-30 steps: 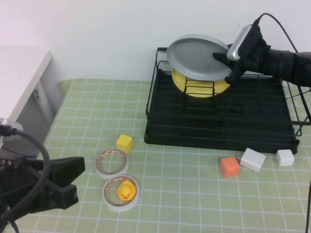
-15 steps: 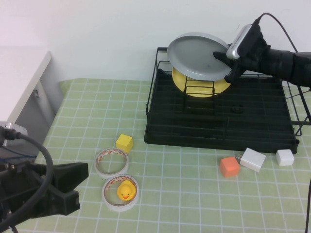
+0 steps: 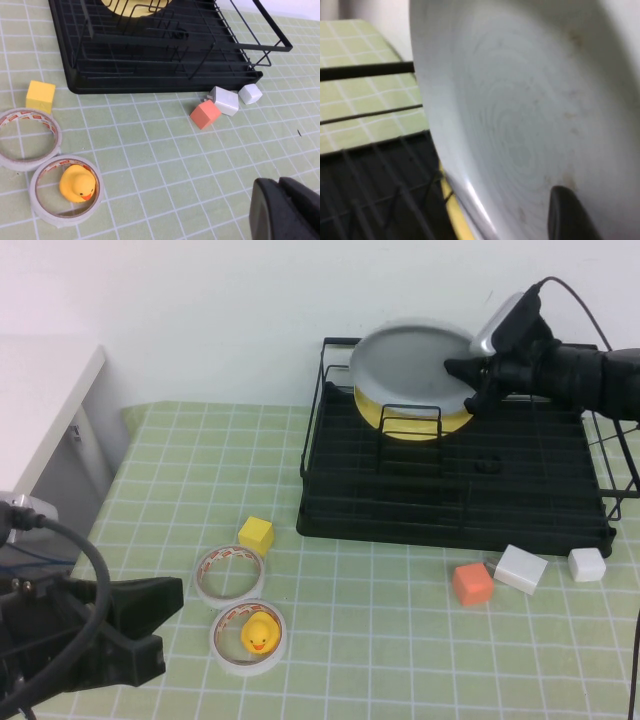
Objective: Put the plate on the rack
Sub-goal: Place the plate on the rack
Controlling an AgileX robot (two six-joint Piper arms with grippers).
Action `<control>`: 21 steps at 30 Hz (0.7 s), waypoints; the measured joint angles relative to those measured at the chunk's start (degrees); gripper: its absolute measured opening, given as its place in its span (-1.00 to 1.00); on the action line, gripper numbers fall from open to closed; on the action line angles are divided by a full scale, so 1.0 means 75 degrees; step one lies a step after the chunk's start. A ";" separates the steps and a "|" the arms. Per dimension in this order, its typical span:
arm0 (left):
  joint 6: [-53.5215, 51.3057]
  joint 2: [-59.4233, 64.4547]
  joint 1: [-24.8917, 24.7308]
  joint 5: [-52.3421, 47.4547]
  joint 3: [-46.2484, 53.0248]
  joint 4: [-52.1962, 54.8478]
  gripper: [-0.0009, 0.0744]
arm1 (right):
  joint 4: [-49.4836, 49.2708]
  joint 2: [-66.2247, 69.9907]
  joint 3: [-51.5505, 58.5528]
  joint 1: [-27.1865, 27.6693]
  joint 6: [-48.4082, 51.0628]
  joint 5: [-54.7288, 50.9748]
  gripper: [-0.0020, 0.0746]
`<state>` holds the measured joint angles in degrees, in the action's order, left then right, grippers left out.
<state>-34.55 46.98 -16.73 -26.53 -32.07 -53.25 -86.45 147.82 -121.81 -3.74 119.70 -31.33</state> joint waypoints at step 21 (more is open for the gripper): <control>0.0000 0.0000 0.0000 -0.0260 0.0000 0.0018 -0.98 | -0.0904 0.0000 0.0000 0.0000 -0.1221 0.0248 0.33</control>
<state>-34.55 46.98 -16.73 -28.48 -32.07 -53.12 -93.23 147.82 -121.81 -3.74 110.54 -29.47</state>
